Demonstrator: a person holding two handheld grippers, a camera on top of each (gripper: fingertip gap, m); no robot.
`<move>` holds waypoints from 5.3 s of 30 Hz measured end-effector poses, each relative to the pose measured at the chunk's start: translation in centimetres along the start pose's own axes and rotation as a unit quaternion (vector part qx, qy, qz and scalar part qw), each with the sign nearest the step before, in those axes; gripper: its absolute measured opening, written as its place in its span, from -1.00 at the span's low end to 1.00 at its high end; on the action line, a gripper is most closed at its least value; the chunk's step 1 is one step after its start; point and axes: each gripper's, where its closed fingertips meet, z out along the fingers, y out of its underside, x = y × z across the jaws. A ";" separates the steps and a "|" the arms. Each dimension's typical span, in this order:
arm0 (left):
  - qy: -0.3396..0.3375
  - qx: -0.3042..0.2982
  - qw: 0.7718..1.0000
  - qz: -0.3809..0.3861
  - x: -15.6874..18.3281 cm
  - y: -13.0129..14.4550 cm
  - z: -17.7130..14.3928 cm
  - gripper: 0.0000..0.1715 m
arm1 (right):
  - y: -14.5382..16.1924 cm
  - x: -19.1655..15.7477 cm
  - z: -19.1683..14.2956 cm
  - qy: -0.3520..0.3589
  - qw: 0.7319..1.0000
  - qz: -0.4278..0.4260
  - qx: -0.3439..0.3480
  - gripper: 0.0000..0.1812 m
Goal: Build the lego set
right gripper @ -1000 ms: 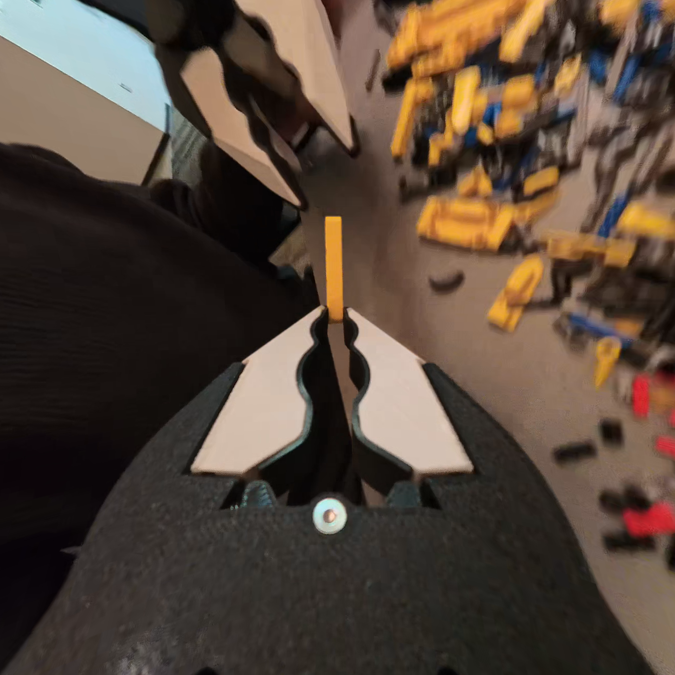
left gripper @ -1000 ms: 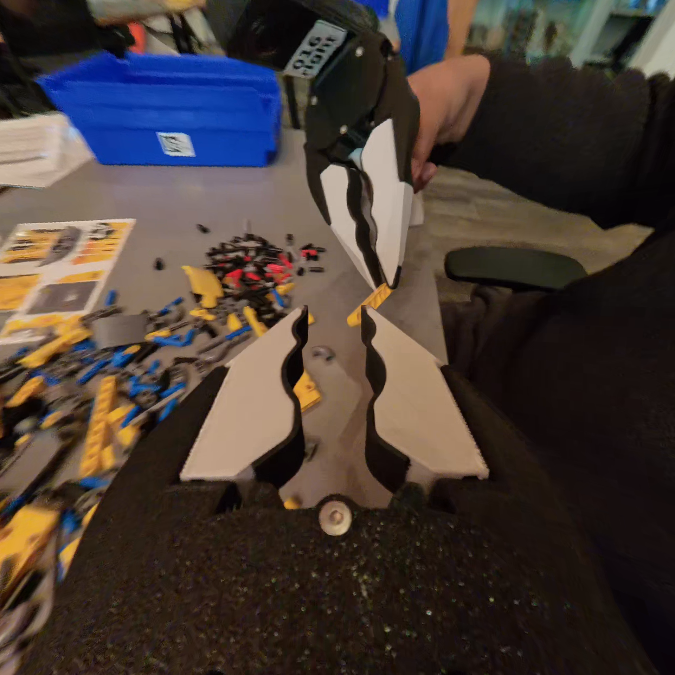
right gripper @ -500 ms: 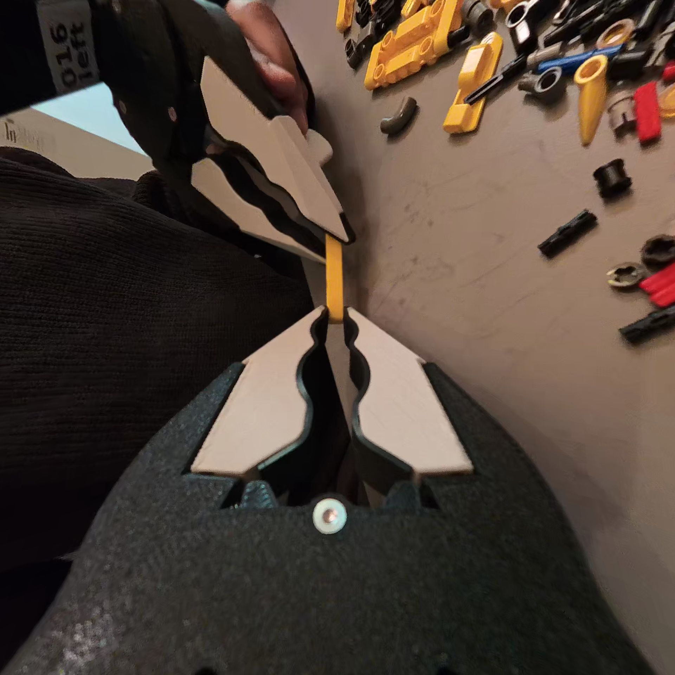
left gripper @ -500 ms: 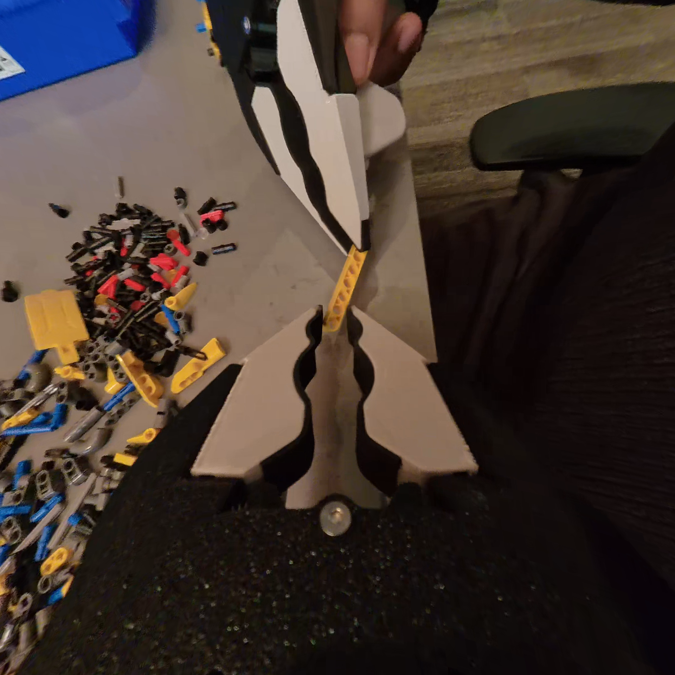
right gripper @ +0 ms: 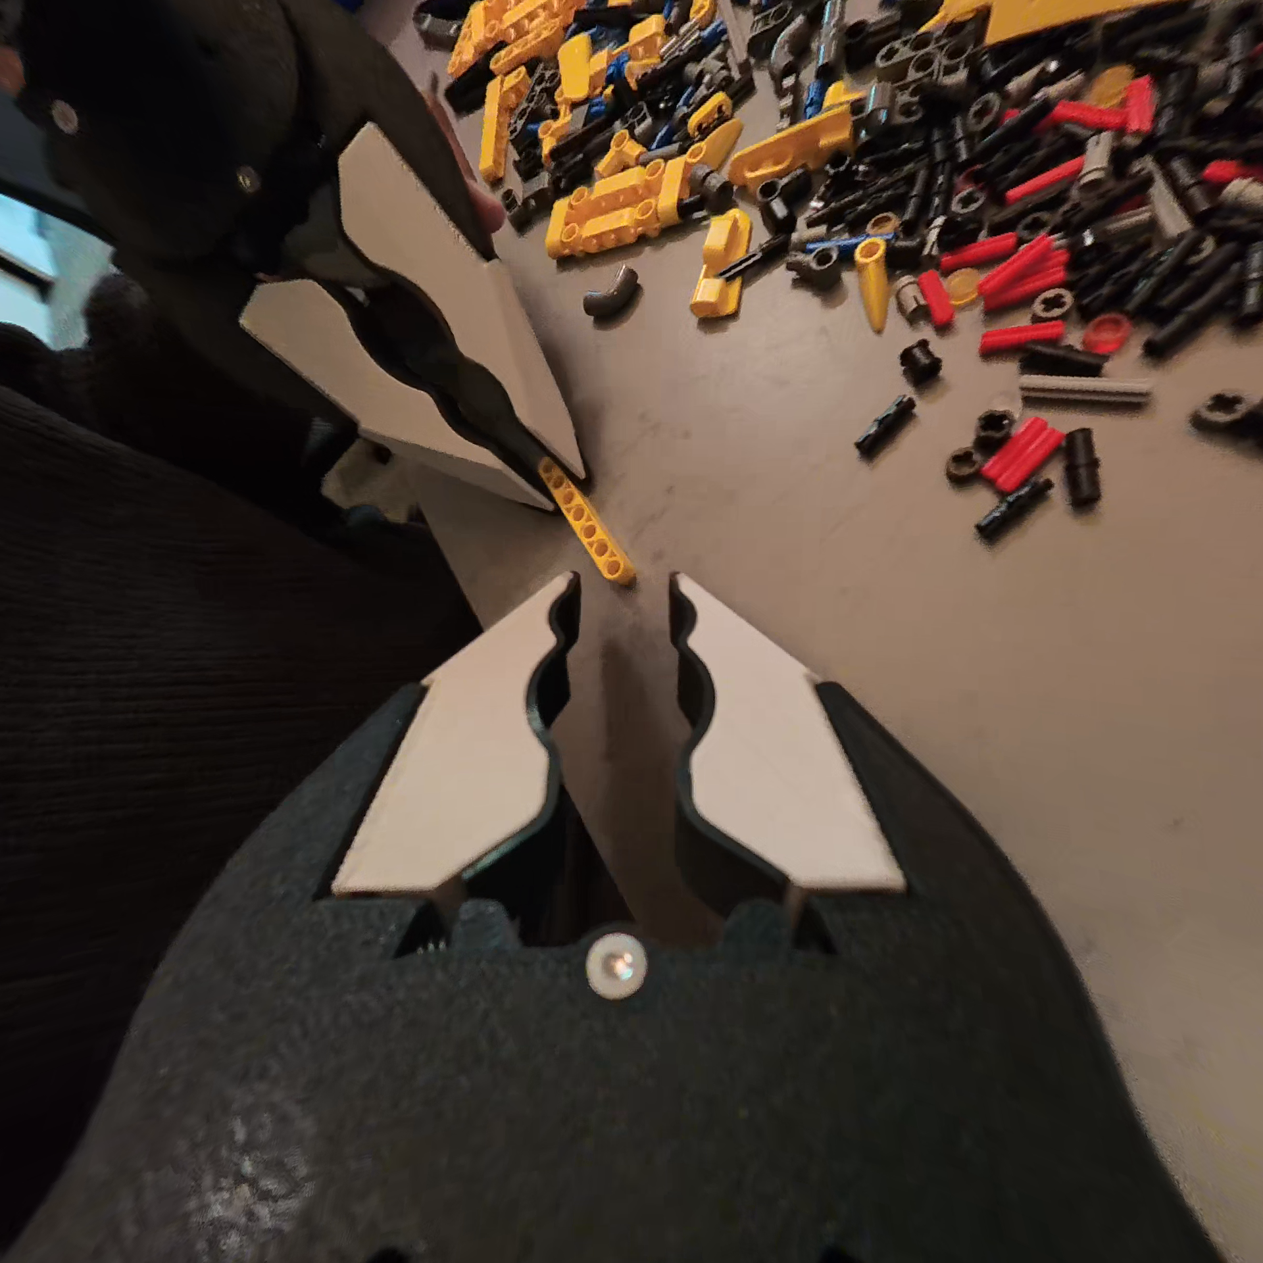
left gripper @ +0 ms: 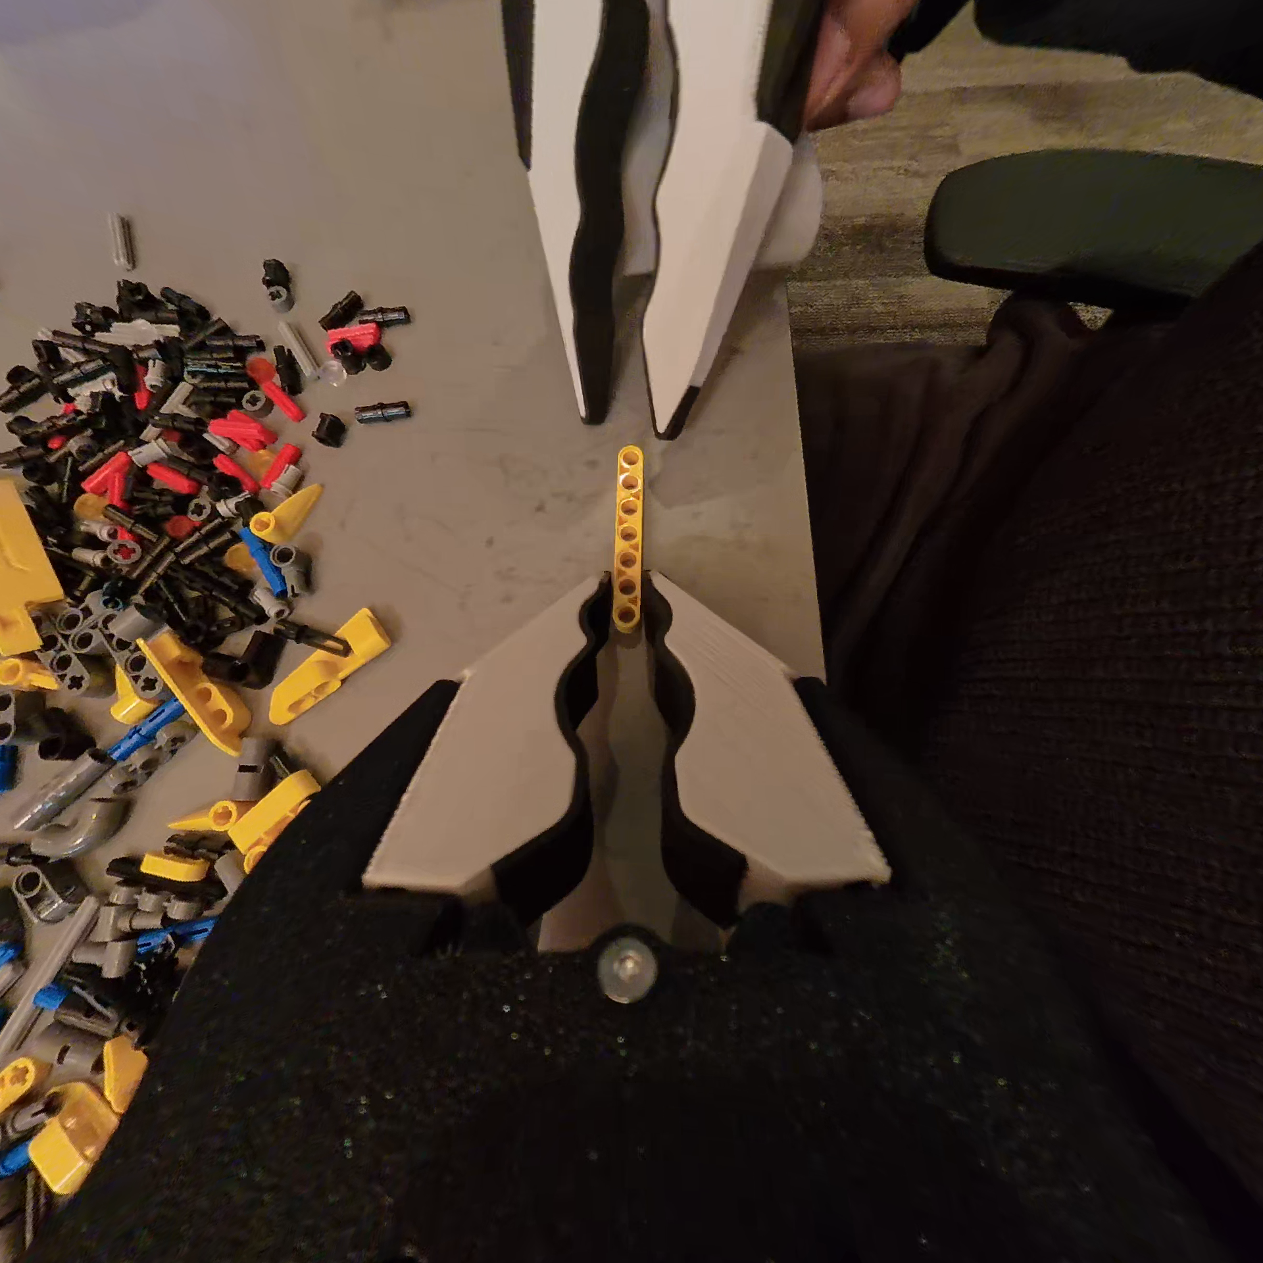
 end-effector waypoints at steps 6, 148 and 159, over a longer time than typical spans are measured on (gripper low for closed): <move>0.001 0.001 1.000 -0.008 -0.1 0.0 0.0 -0.87 | -0.2 0.4 0.2 0.106 0.990 -0.088 0.037 -0.66; -0.020 0.056 0.992 -0.111 -3.6 -1.2 -0.8 -0.77 | -5.3 -0.4 -4.3 0.120 0.928 -0.141 0.323 -1.00; -0.019 0.050 0.993 -0.102 -3.4 -1.2 -0.7 -0.77 | -5.3 -0.5 -4.4 0.119 0.927 -0.144 0.325 -1.00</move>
